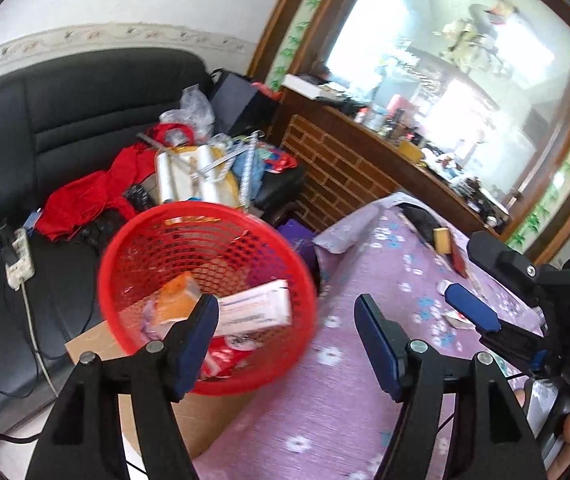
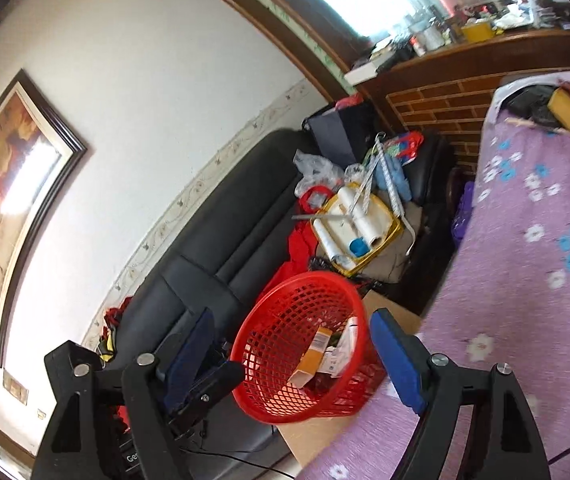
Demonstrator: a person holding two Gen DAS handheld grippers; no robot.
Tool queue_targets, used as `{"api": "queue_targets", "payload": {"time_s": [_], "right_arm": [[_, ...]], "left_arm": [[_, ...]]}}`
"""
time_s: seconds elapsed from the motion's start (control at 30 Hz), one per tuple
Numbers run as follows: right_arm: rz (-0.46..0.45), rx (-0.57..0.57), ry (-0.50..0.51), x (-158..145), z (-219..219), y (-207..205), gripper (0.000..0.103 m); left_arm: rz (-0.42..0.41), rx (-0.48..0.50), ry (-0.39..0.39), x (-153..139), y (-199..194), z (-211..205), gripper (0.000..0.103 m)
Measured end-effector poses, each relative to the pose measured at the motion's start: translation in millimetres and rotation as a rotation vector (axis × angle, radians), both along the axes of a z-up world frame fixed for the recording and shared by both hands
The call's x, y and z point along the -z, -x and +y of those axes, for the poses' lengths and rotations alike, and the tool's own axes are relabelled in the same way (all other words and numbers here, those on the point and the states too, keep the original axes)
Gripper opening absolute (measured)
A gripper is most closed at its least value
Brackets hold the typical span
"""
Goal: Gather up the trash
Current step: 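Move both tools back over the table toward the tissue pack and bag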
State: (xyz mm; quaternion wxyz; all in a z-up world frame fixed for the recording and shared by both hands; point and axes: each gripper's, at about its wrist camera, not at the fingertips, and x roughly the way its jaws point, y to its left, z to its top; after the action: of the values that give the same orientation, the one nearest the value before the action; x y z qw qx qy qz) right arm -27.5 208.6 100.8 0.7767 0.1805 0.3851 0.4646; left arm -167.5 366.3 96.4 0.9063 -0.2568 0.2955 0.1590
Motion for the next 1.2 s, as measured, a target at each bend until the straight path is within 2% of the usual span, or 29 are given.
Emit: {"api": "queue_targets", "payload": {"time_s": [0.37,0.7,0.9,1.07,1.2], "right_arm": [[-0.090,0.198,0.008,-34,-129,0,0.084],[-0.071,0.397,0.031,-27,-242,-19,0.087],[-0.085,0.468,0.081,-24,-283,-30,0.095],[-0.140,0.482,0.158,-29,-310,-38,0.095],[-0.139,0.511,0.193,-29,-332,-53,0.095]], "left_arm": [[-0.032,0.219,-0.043,-27,-29,-107,0.071],[-0.009,0.386,-0.068,-32,-61,-198,0.071],[0.006,0.448,-0.087,-32,-77,-238,0.071],[0.028,0.485,-0.100,-28,-90,-262,0.072],[0.050,0.509,-0.113,-24,-102,-276,0.071]]}}
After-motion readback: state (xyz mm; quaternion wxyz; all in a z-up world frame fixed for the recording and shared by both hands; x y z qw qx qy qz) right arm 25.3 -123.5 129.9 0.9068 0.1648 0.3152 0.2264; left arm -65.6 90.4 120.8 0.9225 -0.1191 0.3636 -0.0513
